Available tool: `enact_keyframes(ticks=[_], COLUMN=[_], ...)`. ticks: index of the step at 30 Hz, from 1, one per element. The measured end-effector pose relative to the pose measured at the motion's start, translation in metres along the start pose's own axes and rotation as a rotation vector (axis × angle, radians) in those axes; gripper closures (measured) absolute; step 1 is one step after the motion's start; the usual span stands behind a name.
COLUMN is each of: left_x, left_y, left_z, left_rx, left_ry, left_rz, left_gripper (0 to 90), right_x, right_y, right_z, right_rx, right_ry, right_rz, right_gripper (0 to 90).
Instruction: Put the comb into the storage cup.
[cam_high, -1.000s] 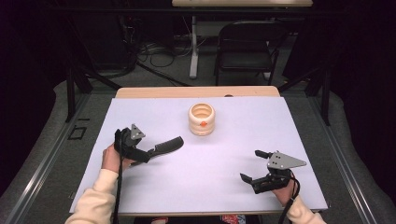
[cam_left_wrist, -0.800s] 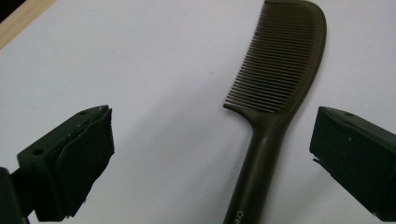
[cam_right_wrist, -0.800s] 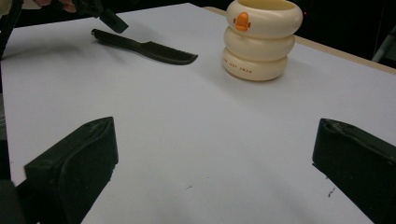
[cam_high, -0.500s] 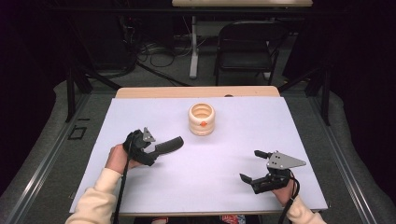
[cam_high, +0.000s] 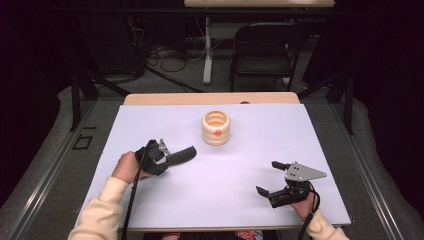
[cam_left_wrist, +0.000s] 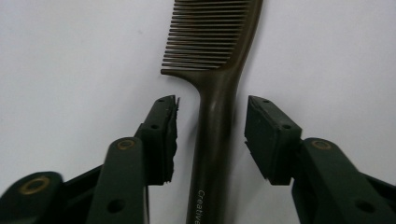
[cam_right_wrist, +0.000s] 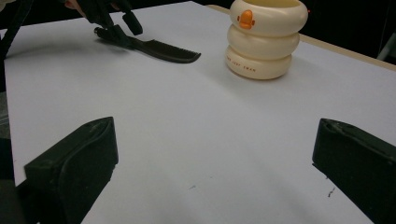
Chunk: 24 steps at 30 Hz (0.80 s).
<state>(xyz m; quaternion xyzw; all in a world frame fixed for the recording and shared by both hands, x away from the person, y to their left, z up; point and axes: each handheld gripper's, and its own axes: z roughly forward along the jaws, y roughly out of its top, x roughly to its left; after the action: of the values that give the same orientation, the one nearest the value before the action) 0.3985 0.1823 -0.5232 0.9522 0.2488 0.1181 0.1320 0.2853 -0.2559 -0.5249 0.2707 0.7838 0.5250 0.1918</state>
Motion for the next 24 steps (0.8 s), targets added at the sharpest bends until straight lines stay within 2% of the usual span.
enact_keyframes(ticks=[7,13,17,24], left_x=[0.007,0.009,0.011,0.011], left_y=[0.007,0.012,0.012,0.012], left_z=[0.005,0.009,0.01,0.009], left_rx=[0.065,0.091,0.093,0.092], left_ry=[-0.05,-0.085,-0.105,-0.108], left_rz=[0.009,0.025,0.024,0.024], left_gripper=[63.6,68.0,70.1,72.2], right_x=[0.0,0.0,0.0,0.0], right_y=[0.0,0.0,0.0,0.0], right_z=[0.0,0.0,0.0,0.0], right_rx=[0.003,0.005,0.007,0.004], right_ry=[0.0,0.0,-0.001,-0.001], right_rz=[-0.001,-0.001,0.0,-0.002], right_gripper=[0.0,0.0,0.0,0.0])
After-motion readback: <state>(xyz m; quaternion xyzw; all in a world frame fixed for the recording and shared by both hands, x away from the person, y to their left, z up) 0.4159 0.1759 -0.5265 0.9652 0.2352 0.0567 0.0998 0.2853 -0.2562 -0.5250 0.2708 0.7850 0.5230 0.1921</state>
